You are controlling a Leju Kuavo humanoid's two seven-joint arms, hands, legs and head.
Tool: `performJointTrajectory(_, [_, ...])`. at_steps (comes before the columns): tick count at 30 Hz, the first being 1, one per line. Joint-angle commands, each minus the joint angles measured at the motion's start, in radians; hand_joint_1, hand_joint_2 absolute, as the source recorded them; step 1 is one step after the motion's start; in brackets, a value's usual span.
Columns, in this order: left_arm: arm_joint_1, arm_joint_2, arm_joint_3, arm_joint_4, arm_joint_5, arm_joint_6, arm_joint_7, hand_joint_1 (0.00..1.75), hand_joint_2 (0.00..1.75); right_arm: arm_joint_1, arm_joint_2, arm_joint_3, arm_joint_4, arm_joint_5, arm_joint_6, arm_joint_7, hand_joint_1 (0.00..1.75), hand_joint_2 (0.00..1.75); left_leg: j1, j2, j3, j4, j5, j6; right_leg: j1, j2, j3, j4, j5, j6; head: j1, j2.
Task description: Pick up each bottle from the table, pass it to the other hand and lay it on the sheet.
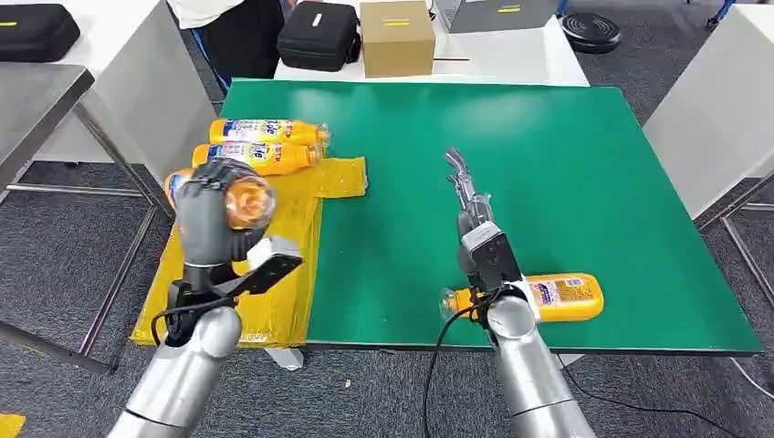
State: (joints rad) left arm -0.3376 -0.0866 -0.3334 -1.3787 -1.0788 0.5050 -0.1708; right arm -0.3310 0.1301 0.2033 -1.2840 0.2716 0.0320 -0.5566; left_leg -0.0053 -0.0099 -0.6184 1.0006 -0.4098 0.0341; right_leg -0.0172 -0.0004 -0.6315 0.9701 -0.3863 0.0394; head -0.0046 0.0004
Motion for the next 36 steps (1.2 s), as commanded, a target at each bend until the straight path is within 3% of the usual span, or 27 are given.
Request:
performJointTrajectory(1, [-0.027,0.07,-0.112,0.126,-0.21,-0.227,0.163,1.75,1.75,0.0,-0.028,-0.051,-0.052,0.025,0.011,0.005,0.0,0.0,0.001,0.0,0.005,-0.001,-0.002,-0.002,0.001,-0.001,0.005,-0.001,-0.002,-0.001,0.0,0.0])
performJointTrajectory(12, [-0.017,0.091,-0.13,0.25,-0.471,-0.435,0.314,1.75,1.75,0.085,-0.047,-0.127,-0.242,0.066,-0.008,0.008,0.0,0.0,0.001,-0.001,0.005,-0.001,-0.002,-0.002,0.001,-0.002,0.006,-0.001,-0.003,-0.001,0.0,0.0])
performJointTrajectory(26, [0.002,0.099,-0.19,0.235,-0.492,-0.448,0.391,1.75,1.75,0.127,-0.042,-0.145,-0.283,0.072,-0.005,0.009,0.0,0.0,0.001,0.001,0.005,0.0,-0.003,-0.002,0.001,0.0,0.005,0.0,-0.003,-0.002,0.0,0.0])
performJointTrajectory(36, [-0.012,0.039,-0.138,0.391,-0.492,-0.459,0.376,1.75,1.75,0.141,-0.048,-0.144,-0.285,0.073,-0.001,0.01,0.0,0.0,0.0,0.0,0.003,-0.001,-0.002,-0.001,0.001,-0.001,0.004,-0.001,-0.002,-0.001,0.0,0.0])
